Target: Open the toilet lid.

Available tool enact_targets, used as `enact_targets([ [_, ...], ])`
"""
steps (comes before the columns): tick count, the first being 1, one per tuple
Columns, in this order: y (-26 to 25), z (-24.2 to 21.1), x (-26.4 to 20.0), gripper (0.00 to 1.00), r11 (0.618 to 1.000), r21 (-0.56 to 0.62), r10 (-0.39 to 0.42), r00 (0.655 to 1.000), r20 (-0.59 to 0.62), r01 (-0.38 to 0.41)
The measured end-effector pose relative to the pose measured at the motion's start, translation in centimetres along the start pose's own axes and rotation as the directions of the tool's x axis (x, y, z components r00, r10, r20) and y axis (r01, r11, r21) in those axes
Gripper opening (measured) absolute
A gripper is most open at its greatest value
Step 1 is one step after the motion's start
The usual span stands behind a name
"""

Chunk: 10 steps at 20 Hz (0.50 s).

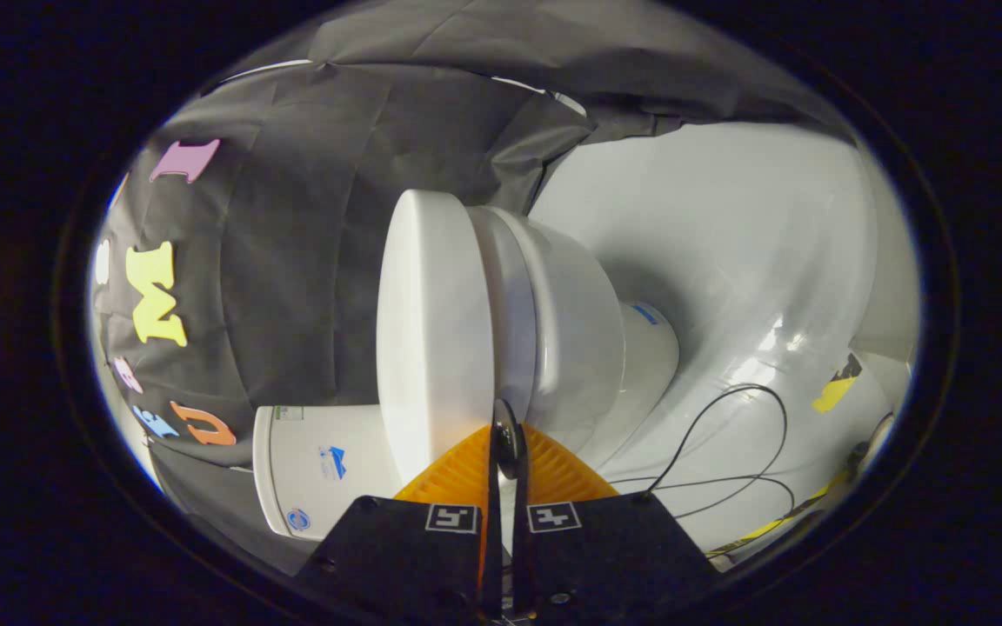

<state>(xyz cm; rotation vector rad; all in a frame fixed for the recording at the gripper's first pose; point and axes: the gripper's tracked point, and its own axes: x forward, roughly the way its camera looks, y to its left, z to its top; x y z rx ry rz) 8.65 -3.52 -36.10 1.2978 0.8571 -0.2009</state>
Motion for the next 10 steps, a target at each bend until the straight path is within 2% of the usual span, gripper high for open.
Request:
enact_targets([
  [10,3.2,0.0,-1.8,0.04,0.995,-0.104,-0.001,1.0,0.031,0.005],
])
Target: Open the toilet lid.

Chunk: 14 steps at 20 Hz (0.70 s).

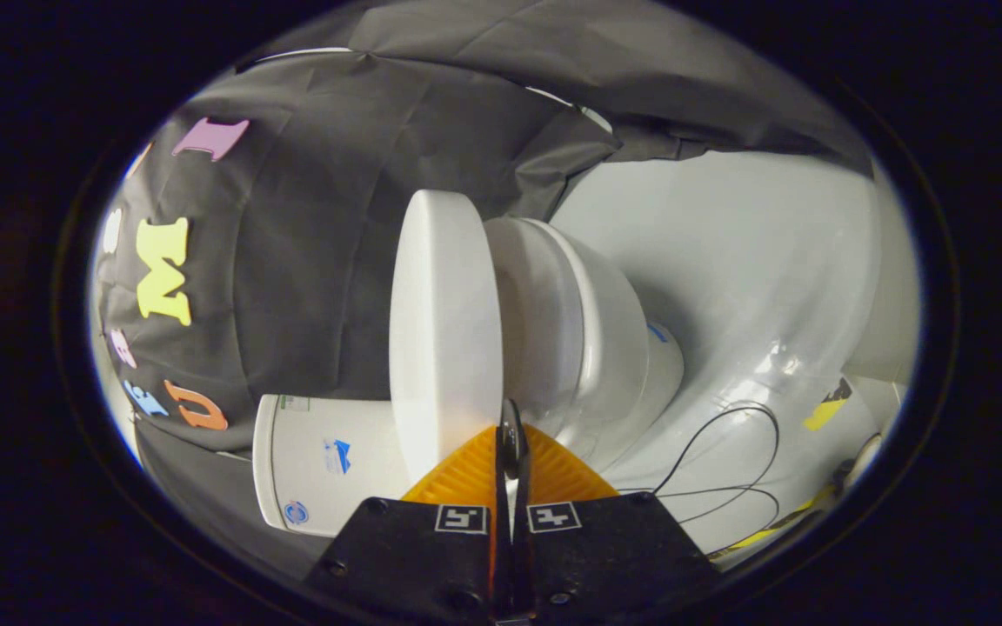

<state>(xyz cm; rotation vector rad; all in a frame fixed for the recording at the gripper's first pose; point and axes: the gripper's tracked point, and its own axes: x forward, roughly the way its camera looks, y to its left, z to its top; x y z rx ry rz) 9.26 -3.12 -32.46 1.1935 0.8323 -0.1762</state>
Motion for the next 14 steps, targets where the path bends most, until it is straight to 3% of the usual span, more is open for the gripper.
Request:
enact_targets([
  [14,6.9,-0.6,-3.4,0.04,0.982,-0.188,0.034,0.998,0.055,-0.023],
])
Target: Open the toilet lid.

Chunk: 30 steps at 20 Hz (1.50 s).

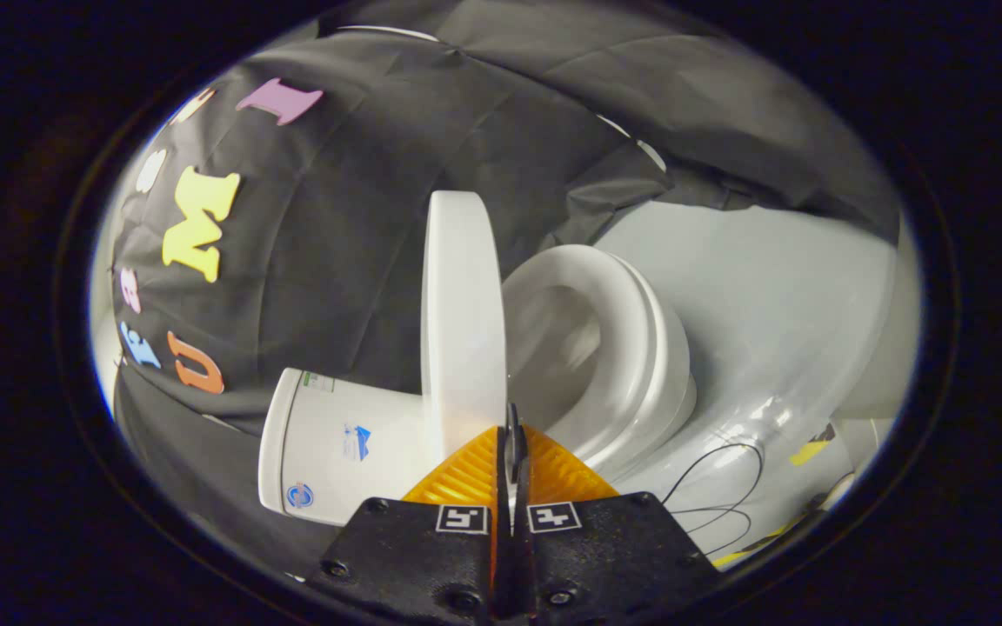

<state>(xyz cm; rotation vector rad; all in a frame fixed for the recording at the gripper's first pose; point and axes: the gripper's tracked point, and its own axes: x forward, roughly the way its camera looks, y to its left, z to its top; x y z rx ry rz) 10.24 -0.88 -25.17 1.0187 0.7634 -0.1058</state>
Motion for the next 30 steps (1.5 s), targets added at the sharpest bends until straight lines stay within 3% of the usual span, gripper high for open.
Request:
enact_targets([
  [9,6.0,-0.8,-1.5,0.04,0.984,-0.178,-0.004,0.999,0.042,0.012],
  [18,9.3,-1.4,-2.0,0.04,0.959,-0.28,-0.007,0.997,0.072,0.027],
  [30,15.6,-4.2,-1.9,0.07,0.89,-0.456,0.023,0.995,0.098,0.024],
])
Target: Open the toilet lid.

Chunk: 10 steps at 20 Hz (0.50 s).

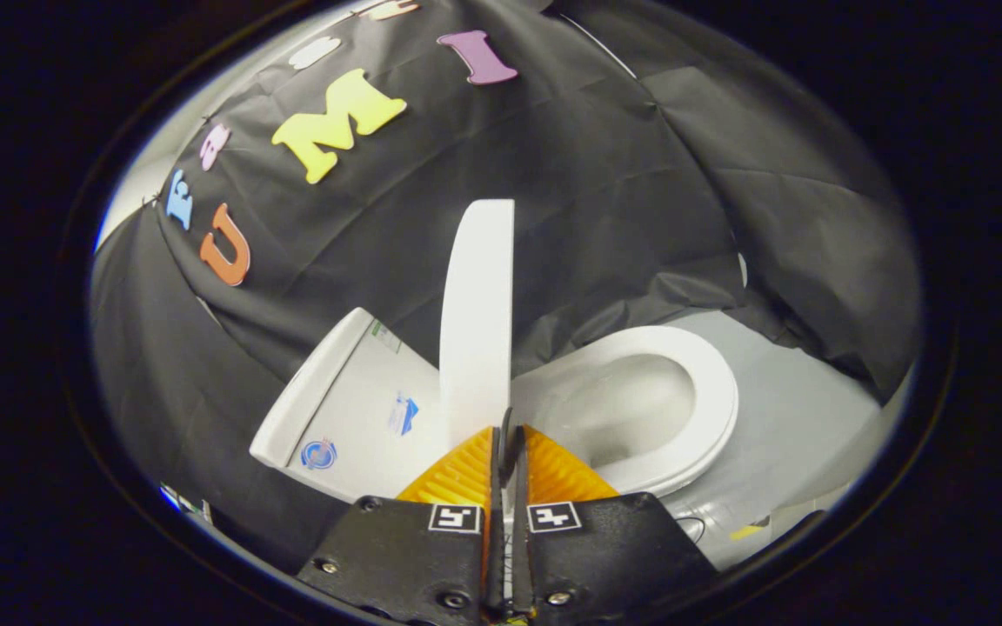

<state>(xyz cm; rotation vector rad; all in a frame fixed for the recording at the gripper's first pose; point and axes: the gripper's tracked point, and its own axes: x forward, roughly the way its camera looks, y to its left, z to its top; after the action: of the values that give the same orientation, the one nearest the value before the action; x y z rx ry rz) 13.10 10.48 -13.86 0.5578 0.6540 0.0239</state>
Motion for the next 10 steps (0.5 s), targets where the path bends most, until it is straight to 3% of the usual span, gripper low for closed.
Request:
enact_targets([
  [10,6.2,-0.1,0.0,0.08,0.991,-0.135,0.023,1.0,0.012,-0.022],
])
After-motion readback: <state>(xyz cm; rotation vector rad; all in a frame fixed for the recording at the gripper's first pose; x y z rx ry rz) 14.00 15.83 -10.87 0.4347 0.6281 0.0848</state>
